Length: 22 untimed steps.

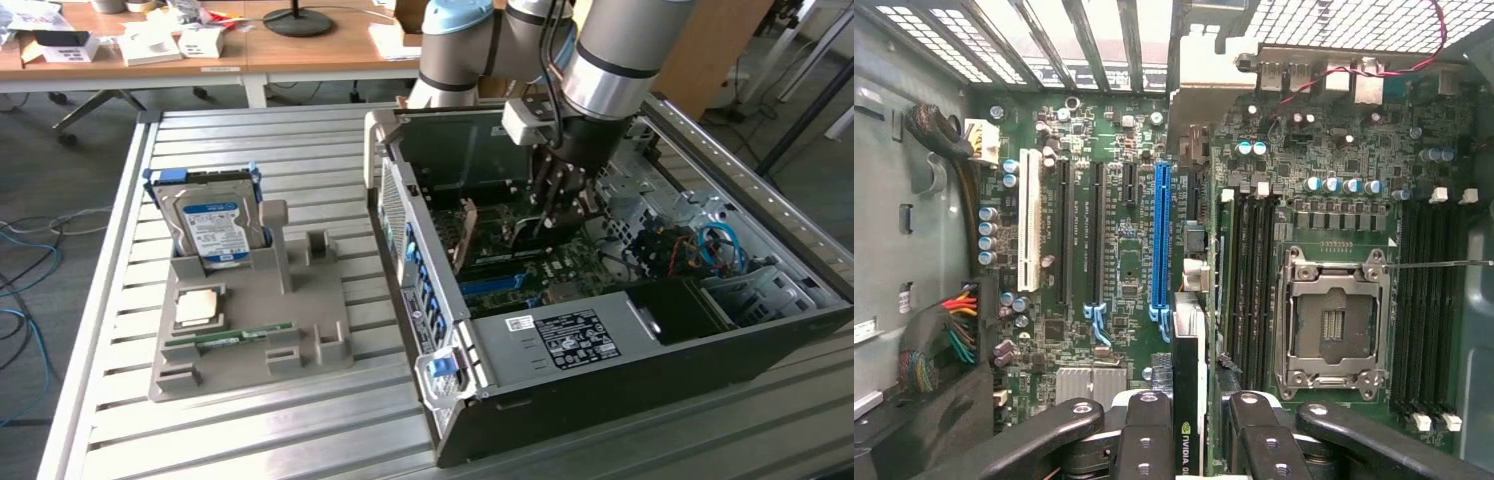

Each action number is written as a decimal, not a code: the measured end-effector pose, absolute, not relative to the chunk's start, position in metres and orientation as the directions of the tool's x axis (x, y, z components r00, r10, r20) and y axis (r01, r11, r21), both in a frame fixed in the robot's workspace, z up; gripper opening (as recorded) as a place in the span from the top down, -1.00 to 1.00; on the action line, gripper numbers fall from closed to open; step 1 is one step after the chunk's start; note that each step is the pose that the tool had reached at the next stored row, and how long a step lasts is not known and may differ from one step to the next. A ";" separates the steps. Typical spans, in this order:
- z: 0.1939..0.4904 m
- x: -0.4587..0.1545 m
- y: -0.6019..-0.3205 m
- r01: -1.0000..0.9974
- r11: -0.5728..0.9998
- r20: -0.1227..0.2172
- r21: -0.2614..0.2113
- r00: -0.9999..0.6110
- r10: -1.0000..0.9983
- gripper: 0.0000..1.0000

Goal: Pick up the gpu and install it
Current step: 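Insert the gpu into the slot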

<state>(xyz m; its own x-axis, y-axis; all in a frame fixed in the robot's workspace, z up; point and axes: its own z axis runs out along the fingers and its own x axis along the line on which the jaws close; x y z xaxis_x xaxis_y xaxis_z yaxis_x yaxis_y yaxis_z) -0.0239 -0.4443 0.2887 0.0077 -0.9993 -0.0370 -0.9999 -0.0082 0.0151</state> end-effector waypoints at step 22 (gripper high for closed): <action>0.284 -0.025 -0.444 -1.000 -0.008 -0.038 0.012 0.008 -0.999 0.47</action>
<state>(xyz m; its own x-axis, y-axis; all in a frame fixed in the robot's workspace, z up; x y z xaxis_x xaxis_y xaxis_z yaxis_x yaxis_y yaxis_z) -0.0250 -0.4443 0.2836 0.0080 -0.9993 -0.0376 -0.9999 -0.0085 0.0116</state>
